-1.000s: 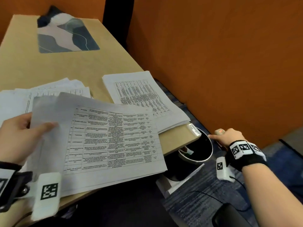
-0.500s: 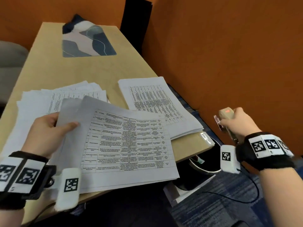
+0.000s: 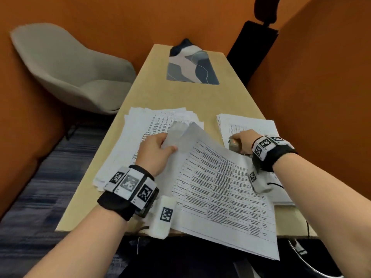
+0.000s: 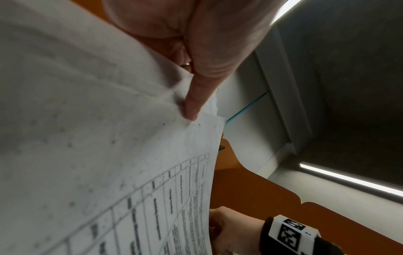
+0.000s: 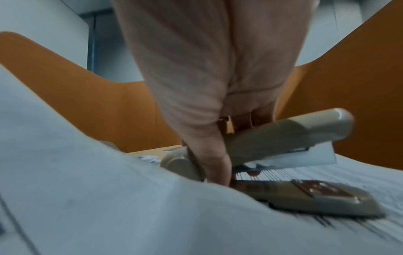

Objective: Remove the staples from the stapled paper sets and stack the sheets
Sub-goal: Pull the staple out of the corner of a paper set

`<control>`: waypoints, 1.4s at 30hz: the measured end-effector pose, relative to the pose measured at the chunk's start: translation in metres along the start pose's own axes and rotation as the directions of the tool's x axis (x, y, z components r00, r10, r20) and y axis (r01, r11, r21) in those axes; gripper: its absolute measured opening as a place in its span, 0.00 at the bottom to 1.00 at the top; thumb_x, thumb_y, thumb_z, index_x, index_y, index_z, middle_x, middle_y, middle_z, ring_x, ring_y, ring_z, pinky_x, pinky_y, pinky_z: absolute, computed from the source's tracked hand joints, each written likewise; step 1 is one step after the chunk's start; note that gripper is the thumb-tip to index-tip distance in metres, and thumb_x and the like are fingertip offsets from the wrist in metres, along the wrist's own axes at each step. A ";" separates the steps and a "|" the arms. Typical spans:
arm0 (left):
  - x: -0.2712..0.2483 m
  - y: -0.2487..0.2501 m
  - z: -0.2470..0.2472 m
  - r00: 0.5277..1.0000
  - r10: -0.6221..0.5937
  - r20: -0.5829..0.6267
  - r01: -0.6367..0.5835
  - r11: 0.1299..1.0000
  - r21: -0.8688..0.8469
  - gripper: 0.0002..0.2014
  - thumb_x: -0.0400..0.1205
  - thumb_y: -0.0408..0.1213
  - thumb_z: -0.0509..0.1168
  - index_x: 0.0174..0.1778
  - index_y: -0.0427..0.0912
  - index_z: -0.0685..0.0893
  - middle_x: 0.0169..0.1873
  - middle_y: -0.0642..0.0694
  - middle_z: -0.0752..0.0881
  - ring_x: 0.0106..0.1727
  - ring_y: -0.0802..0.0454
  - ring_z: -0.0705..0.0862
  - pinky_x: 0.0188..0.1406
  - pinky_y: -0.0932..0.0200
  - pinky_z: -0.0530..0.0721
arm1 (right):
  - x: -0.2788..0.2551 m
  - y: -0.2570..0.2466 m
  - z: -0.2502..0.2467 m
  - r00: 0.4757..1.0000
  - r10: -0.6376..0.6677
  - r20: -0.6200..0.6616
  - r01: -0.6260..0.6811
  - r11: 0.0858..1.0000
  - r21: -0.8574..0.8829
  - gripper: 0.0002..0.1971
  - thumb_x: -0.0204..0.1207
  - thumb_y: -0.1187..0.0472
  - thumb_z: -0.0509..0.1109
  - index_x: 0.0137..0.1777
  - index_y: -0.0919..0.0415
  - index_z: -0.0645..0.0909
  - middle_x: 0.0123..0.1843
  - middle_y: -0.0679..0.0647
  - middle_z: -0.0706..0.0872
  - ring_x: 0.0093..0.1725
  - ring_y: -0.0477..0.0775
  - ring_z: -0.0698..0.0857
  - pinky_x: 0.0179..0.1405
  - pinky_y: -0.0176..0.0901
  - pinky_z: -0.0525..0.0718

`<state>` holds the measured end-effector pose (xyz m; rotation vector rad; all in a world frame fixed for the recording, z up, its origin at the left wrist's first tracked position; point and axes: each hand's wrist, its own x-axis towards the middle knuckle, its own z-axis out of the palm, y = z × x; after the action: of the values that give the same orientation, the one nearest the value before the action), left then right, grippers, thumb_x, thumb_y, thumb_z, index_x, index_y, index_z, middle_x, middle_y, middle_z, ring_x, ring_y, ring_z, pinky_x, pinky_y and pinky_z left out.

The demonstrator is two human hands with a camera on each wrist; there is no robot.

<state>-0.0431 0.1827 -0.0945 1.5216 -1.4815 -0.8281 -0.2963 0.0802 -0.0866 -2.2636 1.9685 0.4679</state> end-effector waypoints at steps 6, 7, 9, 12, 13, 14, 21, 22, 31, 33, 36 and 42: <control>0.001 0.000 -0.002 1.000 -0.019 -0.001 0.018 0.999 -0.035 0.21 0.80 0.29 0.64 0.69 0.46 0.74 0.49 0.46 0.86 0.46 0.52 0.83 0.45 0.61 0.77 | -0.023 -0.031 -0.029 0.989 -0.119 -0.089 0.142 0.929 0.342 0.26 0.83 0.59 0.59 0.81 0.52 0.60 0.80 0.57 0.65 0.77 0.57 0.66 0.74 0.45 0.63; 0.000 0.000 -0.001 1.000 -0.013 0.008 0.013 0.999 -0.038 0.24 0.81 0.29 0.63 0.72 0.49 0.70 0.44 0.46 0.86 0.41 0.55 0.82 0.40 0.62 0.76 | -0.033 -0.042 -0.033 0.972 -0.178 -0.155 0.227 0.886 0.404 0.27 0.82 0.56 0.62 0.80 0.52 0.61 0.80 0.56 0.63 0.78 0.56 0.63 0.76 0.46 0.60; -0.001 0.000 -0.002 1.000 -0.003 0.015 0.004 0.999 -0.046 0.30 0.81 0.28 0.62 0.76 0.55 0.64 0.33 0.48 0.80 0.32 0.57 0.77 0.32 0.64 0.72 | -0.046 -0.063 -0.034 0.936 -0.262 -0.234 0.340 0.843 0.417 0.31 0.78 0.52 0.68 0.79 0.53 0.64 0.77 0.56 0.67 0.76 0.54 0.66 0.74 0.45 0.63; 0.000 0.000 -0.002 1.000 -0.007 0.001 0.007 0.997 -0.071 0.32 0.81 0.28 0.61 0.78 0.58 0.60 0.30 0.44 0.75 0.31 0.52 0.74 0.34 0.63 0.73 | -0.053 -0.083 -0.024 0.900 -0.197 -0.389 0.370 0.816 0.444 0.24 0.72 0.59 0.75 0.69 0.59 0.77 0.59 0.55 0.82 0.55 0.50 0.78 0.52 0.33 0.71; 0.000 -0.001 -0.002 1.000 -0.018 -0.003 0.018 0.996 -0.086 0.32 0.81 0.28 0.61 0.77 0.58 0.60 0.30 0.45 0.74 0.30 0.53 0.73 0.33 0.64 0.73 | -0.053 -0.085 -0.022 0.867 -0.144 -0.477 0.391 0.789 0.473 0.16 0.71 0.63 0.75 0.59 0.62 0.83 0.51 0.54 0.84 0.47 0.48 0.79 0.44 0.30 0.71; 0.000 -0.002 -0.003 0.999 -0.032 -0.009 0.031 0.994 -0.107 0.32 0.81 0.28 0.61 0.77 0.59 0.61 0.28 0.47 0.73 0.28 0.55 0.72 0.32 0.66 0.72 | -0.054 -0.086 -0.022 0.834 -0.090 -0.545 0.413 0.757 0.506 0.08 0.70 0.66 0.76 0.48 0.62 0.85 0.43 0.53 0.86 0.42 0.47 0.78 0.38 0.29 0.71; 0.000 -0.001 -0.005 0.984 -0.178 -0.020 0.166 0.948 -0.272 0.31 0.80 0.28 0.61 0.76 0.58 0.64 0.43 0.37 0.82 0.40 0.47 0.81 0.48 0.51 0.81 | -0.059 -0.073 -0.020 0.823 -0.174 -0.540 0.554 0.457 0.696 0.17 0.69 0.76 0.72 0.32 0.54 0.75 0.36 0.50 0.84 0.41 0.54 0.84 0.49 0.50 0.83; 0.000 0.000 -0.004 0.983 -0.184 -0.015 0.172 0.944 -0.281 0.30 0.80 0.28 0.61 0.76 0.58 0.64 0.43 0.36 0.83 0.40 0.45 0.81 0.49 0.49 0.82 | -0.058 -0.073 -0.019 0.836 -0.169 -0.523 0.539 0.431 0.724 0.16 0.70 0.76 0.72 0.35 0.54 0.75 0.36 0.51 0.83 0.41 0.55 0.84 0.49 0.52 0.83; -0.002 0.004 -0.006 0.992 -0.120 0.041 0.127 0.942 -0.310 0.23 0.81 0.29 0.61 0.72 0.51 0.72 0.39 0.46 0.87 0.45 0.50 0.87 0.52 0.54 0.84 | -0.048 -0.098 -0.019 0.891 0.035 -0.452 0.378 0.494 0.783 0.14 0.66 0.66 0.79 0.51 0.57 0.86 0.32 0.46 0.82 0.33 0.42 0.80 0.37 0.31 0.80; 0.000 0.003 -0.006 0.993 -0.115 0.041 0.122 0.947 -0.297 0.16 0.83 0.30 0.60 0.66 0.44 0.78 0.40 0.48 0.87 0.47 0.50 0.87 0.54 0.52 0.84 | -0.049 -0.099 -0.019 0.873 0.074 -0.482 0.392 0.479 0.785 0.11 0.63 0.66 0.81 0.43 0.56 0.85 0.32 0.45 0.83 0.31 0.40 0.80 0.34 0.27 0.79; -0.001 0.002 -0.004 0.993 -0.110 0.038 0.116 0.945 -0.305 0.09 0.84 0.31 0.59 0.51 0.48 0.83 0.46 0.45 0.88 0.52 0.46 0.86 0.59 0.47 0.82 | -0.053 -0.101 -0.018 0.840 0.114 -0.531 0.429 0.458 0.778 0.10 0.62 0.68 0.81 0.36 0.55 0.83 0.29 0.44 0.82 0.27 0.34 0.79 0.29 0.22 0.76; 0.000 0.001 -0.003 0.993 -0.120 0.012 0.118 0.942 -0.315 0.09 0.84 0.31 0.58 0.45 0.38 0.85 0.45 0.34 0.87 0.45 0.46 0.83 0.49 0.53 0.79 | -0.054 -0.106 -0.010 0.722 0.158 -0.673 0.528 0.503 0.684 0.06 0.60 0.67 0.82 0.32 0.62 0.86 0.31 0.45 0.77 0.33 0.36 0.74 0.35 0.23 0.70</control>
<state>-0.0406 0.1831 -0.0919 1.3783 -1.1925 -1.0749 -0.1973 0.1445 -0.0737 -1.9483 1.4570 -1.2966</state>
